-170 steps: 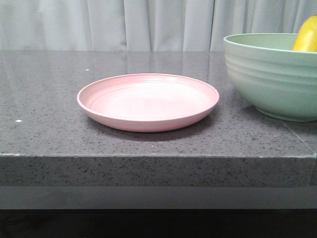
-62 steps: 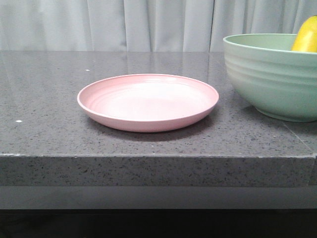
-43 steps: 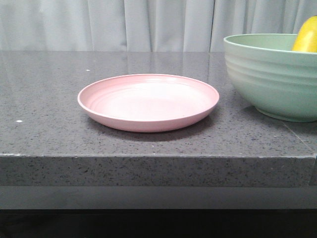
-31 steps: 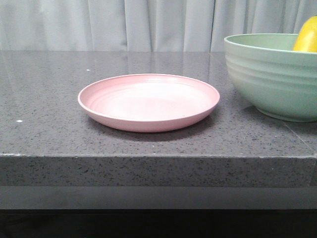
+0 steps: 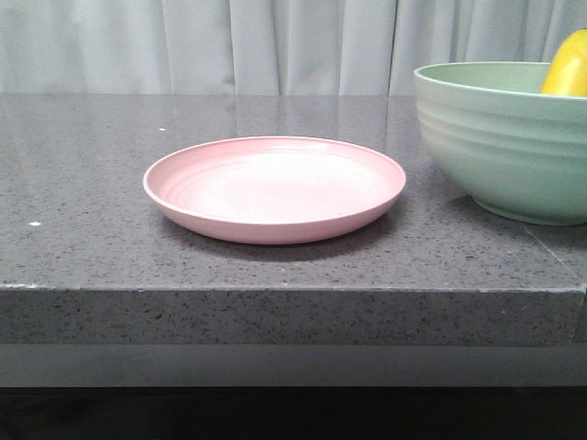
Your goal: Transfer banana from pink plate to green bowl
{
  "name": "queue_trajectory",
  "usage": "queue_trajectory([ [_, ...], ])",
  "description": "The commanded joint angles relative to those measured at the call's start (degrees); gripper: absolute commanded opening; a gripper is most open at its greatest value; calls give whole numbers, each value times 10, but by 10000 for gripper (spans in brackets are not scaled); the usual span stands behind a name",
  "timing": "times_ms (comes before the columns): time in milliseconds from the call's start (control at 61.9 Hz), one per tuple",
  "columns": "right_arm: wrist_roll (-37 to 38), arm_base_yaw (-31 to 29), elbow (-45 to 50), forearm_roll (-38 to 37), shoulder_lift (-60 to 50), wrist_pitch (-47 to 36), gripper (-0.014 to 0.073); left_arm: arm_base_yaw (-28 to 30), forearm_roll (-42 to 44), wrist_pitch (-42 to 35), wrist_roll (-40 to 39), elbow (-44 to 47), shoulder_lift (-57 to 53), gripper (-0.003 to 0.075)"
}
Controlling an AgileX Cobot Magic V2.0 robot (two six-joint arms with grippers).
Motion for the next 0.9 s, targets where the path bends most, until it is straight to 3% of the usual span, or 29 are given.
queue_trajectory([
  [0,10,-6,0,-17,-14,-47,-71,-4,0,-48,-6,2,-11,-20],
  [888,9,-22,0,-19,-13,-46,-71,-4,0,-48,-6,2,-11,-20],
])
